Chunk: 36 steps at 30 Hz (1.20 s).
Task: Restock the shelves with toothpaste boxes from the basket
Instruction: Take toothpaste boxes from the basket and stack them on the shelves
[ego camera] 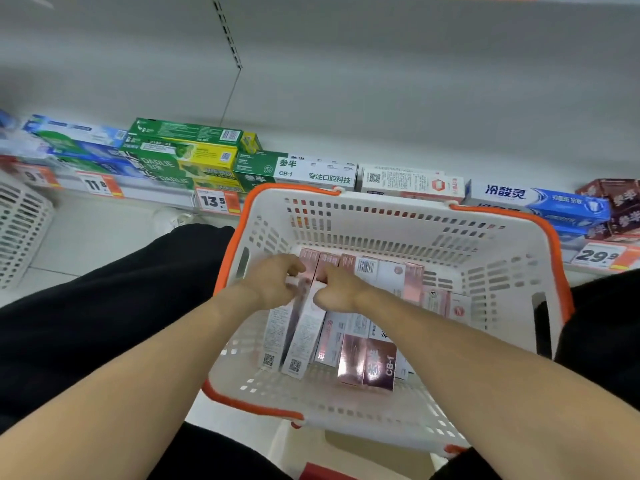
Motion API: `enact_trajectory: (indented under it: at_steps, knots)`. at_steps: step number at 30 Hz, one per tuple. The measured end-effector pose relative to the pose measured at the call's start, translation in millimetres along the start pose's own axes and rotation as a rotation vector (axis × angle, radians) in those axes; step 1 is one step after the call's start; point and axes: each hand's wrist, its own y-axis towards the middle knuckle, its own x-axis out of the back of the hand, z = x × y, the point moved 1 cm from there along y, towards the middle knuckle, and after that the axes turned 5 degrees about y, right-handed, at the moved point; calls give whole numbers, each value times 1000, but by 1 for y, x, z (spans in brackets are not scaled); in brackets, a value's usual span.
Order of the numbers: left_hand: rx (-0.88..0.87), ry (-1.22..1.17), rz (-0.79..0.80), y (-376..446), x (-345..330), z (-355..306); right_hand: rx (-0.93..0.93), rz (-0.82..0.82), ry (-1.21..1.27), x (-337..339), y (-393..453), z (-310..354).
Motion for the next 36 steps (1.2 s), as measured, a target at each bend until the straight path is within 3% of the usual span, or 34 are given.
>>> enact_trajectory:
  at_steps: [3,7,11,16,21,27,32,36]
  knots:
    - [69,-127,-72,0,6,2,-23,-90,122,-2,-3,-2]
    - [117,-18,-62,6,8,-3,62,-294,98,-4,-19,-2]
    - [174,222,-42,12,6,-13,87,-292,317,21,-40,-7]
    - [310,55,288,9,-21,-8,116,-301,579,72,-70,-28]
    - [158,121,134,8,-36,-23,130,-293,817,108,-103,-46]
    - [245,-569,208,1,8,-60,131,-267,947,133,-117,-60]
    - [51,-860,182,-20,37,-89,163,-375,987,142,-125,-50]
    - [38,-943,213,-31,36,-124,65,-515,924,138,-121,-34]
